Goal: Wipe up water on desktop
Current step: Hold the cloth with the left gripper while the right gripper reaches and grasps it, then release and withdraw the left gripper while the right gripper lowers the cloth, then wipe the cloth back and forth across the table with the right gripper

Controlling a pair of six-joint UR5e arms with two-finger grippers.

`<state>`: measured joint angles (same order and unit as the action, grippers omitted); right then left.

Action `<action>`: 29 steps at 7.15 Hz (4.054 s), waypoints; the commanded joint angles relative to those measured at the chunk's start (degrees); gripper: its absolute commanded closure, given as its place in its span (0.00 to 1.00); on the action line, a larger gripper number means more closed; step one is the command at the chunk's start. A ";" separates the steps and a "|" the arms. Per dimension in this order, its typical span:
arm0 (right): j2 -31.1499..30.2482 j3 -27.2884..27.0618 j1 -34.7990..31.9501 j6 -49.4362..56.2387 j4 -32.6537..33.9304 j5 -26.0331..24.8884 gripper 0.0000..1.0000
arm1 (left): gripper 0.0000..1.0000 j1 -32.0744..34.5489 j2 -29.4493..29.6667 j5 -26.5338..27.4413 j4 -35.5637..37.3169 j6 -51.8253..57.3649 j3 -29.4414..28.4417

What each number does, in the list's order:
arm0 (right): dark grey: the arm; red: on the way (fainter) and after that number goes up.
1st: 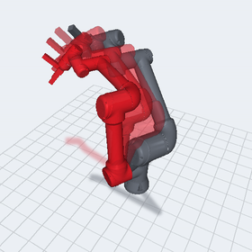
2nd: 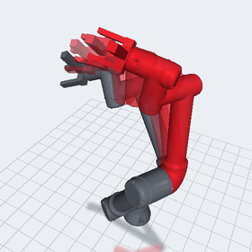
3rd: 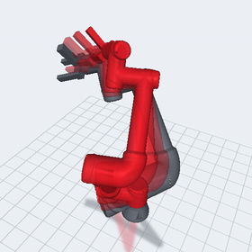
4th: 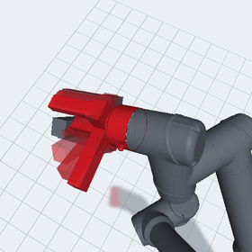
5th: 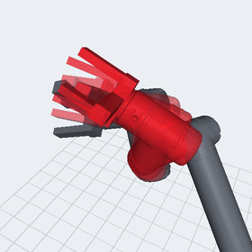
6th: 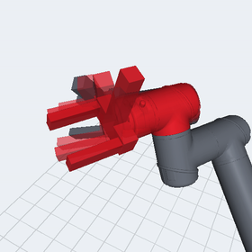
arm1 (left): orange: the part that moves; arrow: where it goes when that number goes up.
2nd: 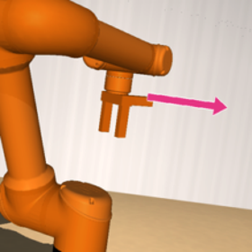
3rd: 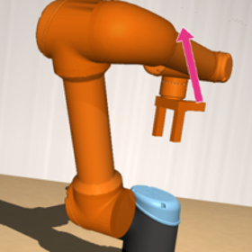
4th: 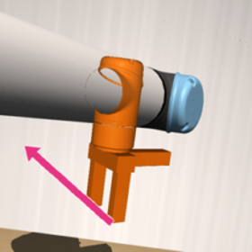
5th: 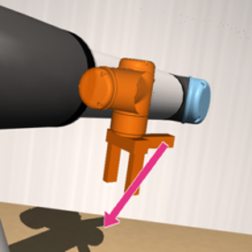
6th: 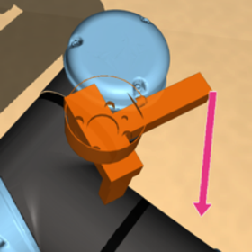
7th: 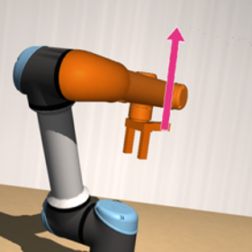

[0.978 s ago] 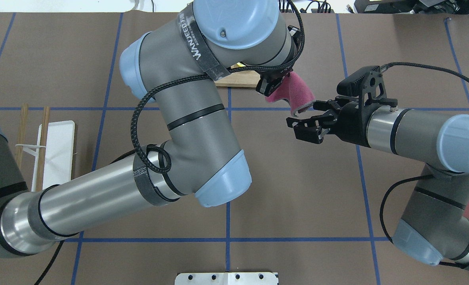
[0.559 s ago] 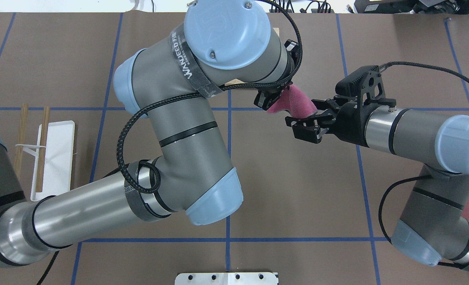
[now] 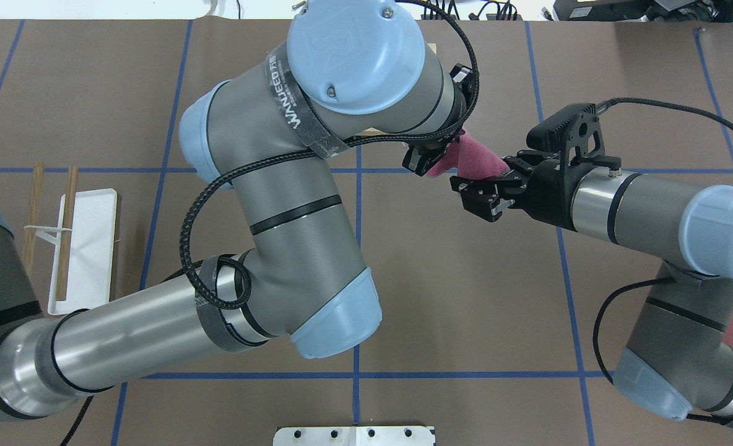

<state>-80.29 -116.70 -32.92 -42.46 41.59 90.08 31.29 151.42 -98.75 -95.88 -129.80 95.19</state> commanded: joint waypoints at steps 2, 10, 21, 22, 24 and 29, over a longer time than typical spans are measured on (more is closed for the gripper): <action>-1.35 -0.11 0.05 -0.69 -2.12 0.10 1.00 | 1.00 0.00 -0.07 -0.04 -0.36 0.33 -0.10; -2.24 -0.72 0.22 -22.90 2.41 0.18 1.00 | 0.02 5.09 -8.69 -0.57 -0.09 1.30 14.75; 8.31 -0.91 12.61 -44.20 41.03 13.35 1.00 | 0.02 16.26 -39.57 -14.27 0.61 55.19 27.48; 9.44 -0.46 13.49 -46.03 41.12 13.63 1.00 | 0.02 16.60 -43.80 -14.28 0.52 60.66 28.55; 9.46 1.82 13.24 -47.37 40.94 17.64 1.00 | 0.02 18.19 -44.63 -14.54 0.52 63.09 29.17; -8.25 1.56 -0.18 -29.33 40.24 30.75 1.00 | 0.02 21.25 -50.85 -15.77 0.70 69.11 31.63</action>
<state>-83.39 -115.12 -29.05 -78.80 81.94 117.97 50.94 102.79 -114.43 -95.28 -64.50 126.47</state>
